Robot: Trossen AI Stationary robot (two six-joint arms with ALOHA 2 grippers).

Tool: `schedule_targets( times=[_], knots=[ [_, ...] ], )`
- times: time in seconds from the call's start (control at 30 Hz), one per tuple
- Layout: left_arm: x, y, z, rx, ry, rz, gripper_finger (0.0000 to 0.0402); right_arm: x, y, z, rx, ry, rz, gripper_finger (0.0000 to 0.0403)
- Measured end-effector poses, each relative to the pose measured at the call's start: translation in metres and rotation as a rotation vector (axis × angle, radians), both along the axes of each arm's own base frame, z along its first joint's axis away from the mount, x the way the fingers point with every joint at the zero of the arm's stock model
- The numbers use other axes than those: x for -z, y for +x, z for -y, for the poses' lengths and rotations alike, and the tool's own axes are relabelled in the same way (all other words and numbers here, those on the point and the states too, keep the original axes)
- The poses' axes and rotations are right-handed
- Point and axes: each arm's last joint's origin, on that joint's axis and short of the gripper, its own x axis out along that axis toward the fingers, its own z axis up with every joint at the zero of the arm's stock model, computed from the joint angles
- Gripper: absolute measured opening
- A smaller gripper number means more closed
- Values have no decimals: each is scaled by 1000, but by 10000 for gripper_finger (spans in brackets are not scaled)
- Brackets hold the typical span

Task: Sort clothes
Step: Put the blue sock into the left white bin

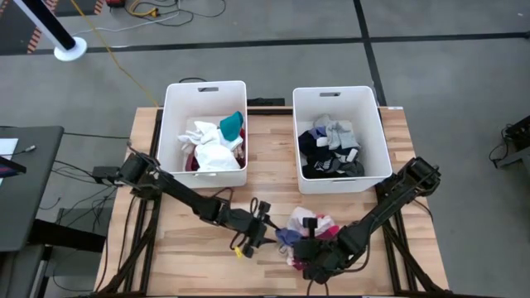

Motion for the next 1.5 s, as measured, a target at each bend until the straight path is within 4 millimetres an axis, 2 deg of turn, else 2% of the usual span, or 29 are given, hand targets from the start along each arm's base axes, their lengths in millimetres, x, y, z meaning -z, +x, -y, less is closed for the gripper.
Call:
schedule_targets(
  times=[0.27,0.6,0.73,0.83,0.93,1.1,1.2,1.33,1.5],
  knots=[
    [-4,2,-1,-16,10,52,133,0,0,0,-2,2,-2,4],
    [-4,2,-1,37,63,58,17,0,0,0,-9,-2,-6,5],
    [-4,1,1,65,81,61,5,1,-1,1,-7,-12,-19,11],
    [-8,0,1,74,95,63,3,2,-3,2,11,-14,-38,41],
    [-17,-4,-1,78,116,65,2,1,-7,3,28,-29,-74,92],
    [-36,-11,-4,65,157,81,2,-16,-6,2,42,-49,-103,190],
    [-49,-15,-6,66,173,105,1,-31,-3,0,53,-57,-100,230],
    [-67,-21,-9,65,198,152,1,-46,0,-2,61,-77,-60,241],
    [-85,-28,-13,36,245,203,1,-52,11,1,73,-46,-5,231]
  ],
)
